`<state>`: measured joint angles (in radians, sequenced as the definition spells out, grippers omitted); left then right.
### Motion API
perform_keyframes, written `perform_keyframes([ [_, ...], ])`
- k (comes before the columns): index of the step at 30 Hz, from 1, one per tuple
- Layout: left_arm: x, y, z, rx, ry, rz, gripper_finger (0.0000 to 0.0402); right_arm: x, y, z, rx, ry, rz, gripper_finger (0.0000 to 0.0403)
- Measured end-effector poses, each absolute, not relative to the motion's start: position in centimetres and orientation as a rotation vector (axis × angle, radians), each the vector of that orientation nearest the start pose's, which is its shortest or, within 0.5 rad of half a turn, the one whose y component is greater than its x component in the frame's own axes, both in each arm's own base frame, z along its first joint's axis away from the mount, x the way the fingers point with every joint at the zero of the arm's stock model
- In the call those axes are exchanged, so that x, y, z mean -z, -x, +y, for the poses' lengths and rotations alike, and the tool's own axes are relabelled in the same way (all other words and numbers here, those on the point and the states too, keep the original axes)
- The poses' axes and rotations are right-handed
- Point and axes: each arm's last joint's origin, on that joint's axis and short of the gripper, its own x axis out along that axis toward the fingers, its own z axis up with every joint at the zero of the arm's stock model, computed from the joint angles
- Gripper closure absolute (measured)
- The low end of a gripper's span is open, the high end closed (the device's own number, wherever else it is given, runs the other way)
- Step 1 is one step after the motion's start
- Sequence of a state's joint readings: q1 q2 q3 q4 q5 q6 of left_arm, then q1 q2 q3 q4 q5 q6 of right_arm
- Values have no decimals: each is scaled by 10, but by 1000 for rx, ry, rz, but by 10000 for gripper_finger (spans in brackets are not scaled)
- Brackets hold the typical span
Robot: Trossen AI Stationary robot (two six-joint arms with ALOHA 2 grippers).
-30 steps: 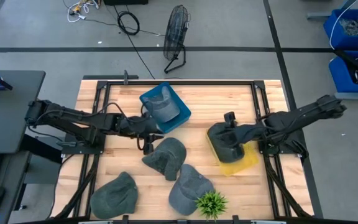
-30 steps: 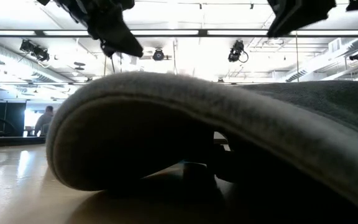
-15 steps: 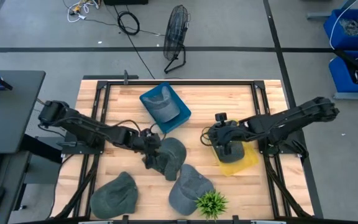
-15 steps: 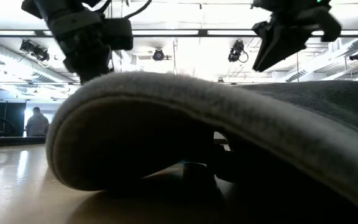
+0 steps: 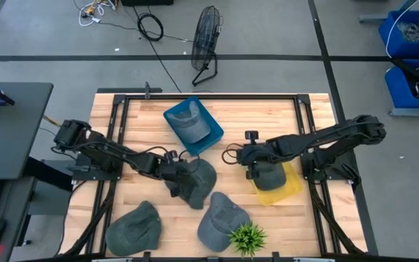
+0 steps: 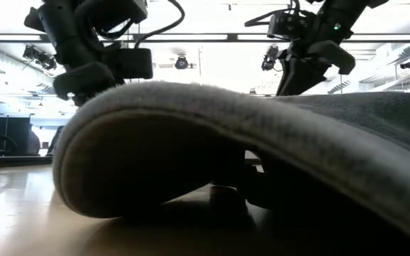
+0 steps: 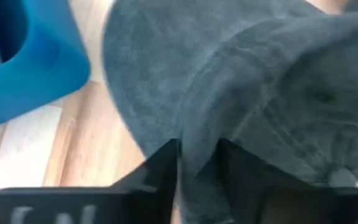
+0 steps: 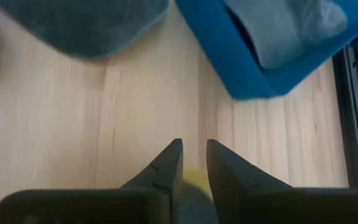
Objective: Pick & Place hat
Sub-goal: Put the right black cap into the yellow bin
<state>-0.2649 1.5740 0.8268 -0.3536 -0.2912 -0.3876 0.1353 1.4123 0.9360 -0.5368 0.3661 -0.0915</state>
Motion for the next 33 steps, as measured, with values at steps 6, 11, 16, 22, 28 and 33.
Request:
perform_keyframes([
  [6,-175,-277,-67,-174,45,986,388,-236,-268,19,165,371,964,328],
  [11,-224,-282,-69,-69,-117,930,388,-266,-249,11,185,493,873,328],
  [16,-279,-290,-57,41,-442,921,390,-299,-226,9,76,692,729,328],
  [22,-301,-307,-16,90,-516,865,387,-309,-213,17,-206,584,605,328],
  [28,-288,-325,28,126,-565,842,387,-302,-223,20,-278,546,615,322],
  [33,-276,-345,41,159,-615,768,386,-288,-239,21,-273,569,660,297],
])
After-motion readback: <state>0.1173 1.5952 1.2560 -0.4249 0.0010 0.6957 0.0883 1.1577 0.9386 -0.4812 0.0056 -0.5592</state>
